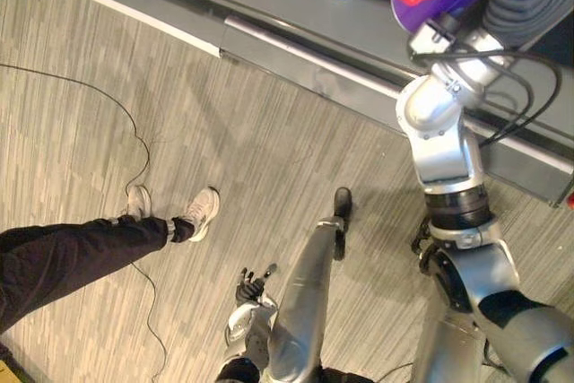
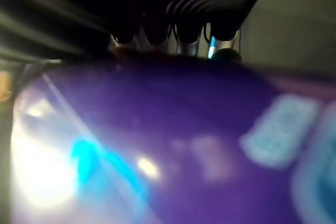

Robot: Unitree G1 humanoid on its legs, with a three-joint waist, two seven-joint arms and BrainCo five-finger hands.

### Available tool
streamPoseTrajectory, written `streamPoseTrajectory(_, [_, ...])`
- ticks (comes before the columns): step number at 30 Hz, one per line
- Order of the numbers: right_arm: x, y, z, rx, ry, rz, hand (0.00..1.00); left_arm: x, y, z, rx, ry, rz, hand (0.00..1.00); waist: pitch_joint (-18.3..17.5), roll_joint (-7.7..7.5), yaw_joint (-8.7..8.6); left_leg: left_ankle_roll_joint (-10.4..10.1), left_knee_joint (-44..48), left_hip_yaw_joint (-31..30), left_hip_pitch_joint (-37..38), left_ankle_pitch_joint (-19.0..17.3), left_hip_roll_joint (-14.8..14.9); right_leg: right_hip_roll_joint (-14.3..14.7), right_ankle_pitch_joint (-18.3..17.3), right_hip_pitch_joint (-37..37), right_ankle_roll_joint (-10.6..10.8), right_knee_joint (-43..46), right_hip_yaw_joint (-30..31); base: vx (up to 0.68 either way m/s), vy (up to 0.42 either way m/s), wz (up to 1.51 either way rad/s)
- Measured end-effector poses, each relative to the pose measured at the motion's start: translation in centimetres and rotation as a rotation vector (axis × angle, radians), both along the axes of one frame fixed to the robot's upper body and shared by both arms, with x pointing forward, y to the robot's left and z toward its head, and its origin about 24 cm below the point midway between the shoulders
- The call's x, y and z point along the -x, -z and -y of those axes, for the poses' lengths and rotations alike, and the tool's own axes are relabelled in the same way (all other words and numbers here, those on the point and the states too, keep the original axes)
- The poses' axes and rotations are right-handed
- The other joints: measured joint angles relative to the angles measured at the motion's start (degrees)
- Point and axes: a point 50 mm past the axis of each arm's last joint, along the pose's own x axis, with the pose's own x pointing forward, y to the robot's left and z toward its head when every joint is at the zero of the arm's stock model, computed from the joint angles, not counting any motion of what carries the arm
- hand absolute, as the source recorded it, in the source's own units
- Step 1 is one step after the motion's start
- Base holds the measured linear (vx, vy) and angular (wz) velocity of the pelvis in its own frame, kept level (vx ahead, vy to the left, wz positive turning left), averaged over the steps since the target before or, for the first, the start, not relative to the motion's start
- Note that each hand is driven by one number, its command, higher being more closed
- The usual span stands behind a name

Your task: Put the gum and the chips on the shelf.

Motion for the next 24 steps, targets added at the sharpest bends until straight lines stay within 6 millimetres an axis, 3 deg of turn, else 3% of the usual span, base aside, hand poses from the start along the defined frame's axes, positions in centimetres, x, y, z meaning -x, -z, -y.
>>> streamPoseTrajectory(13, [-1.2,-0.5,1.7,0.027,0.091,-0.009,1.00,-0.2,-0.2,0.3,0.009,0.030,0.031,0.00,0.0,-0.03,1.38,0.3,2.9,-0.4,-5.7,0.3,-1.2,-1.4,-0.7,-5.8,0.5,3.7,0.8,0.01,-0.015,0.05])
streamPoseTrajectory(24, [-1.3,-2.1,1.6,0.091,0.136,0.034,1.00,-0.2,-0.3,0.3,0.031,0.026,0.063,0.00,0.0,-0.03,1.99,0.2,3.3,-0.8,-7.6,0.5,-1.8,-1.9,-0.9,-7.7,0.7,4.6,0.8,0.03,-0.014,0.04])
